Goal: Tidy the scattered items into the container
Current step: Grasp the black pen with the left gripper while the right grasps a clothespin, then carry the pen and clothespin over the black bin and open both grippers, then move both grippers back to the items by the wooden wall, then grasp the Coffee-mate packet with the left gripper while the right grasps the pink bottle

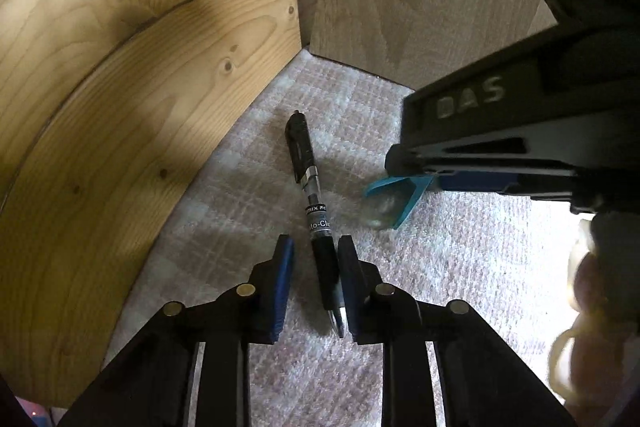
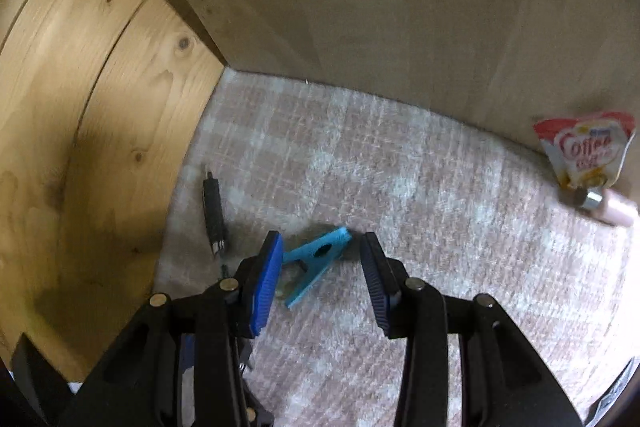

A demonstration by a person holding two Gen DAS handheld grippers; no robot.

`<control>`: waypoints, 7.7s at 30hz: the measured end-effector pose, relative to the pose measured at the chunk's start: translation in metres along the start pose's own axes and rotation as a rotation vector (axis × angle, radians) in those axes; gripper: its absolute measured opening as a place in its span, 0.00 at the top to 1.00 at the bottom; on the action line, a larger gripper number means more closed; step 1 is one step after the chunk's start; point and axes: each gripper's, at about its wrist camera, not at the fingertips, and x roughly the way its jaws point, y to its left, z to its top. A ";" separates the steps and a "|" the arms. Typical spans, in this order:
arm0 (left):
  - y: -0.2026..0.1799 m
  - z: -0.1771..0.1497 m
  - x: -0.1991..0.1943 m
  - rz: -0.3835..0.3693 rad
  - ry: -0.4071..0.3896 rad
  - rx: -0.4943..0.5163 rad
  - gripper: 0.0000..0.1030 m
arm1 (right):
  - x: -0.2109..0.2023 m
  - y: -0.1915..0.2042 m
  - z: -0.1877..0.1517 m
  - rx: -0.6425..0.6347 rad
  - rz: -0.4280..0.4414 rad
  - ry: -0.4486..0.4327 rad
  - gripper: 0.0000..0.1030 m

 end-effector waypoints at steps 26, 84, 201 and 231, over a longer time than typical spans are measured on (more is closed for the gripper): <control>-0.015 0.010 0.011 -0.052 0.015 -0.040 0.90 | -0.027 -0.031 -0.039 -0.264 -0.001 -0.002 0.82; -0.533 -0.415 -0.331 -0.875 0.199 1.243 0.90 | -0.415 -0.545 -0.657 1.037 -0.290 -0.614 0.82; -0.207 0.053 0.047 -0.455 -0.064 0.495 0.36 | -0.048 -0.179 -0.032 -0.270 0.104 -0.313 0.64; -0.250 0.017 0.065 -0.248 -0.100 0.422 0.81 | -0.030 -0.127 -0.048 -0.401 -0.004 -0.304 0.81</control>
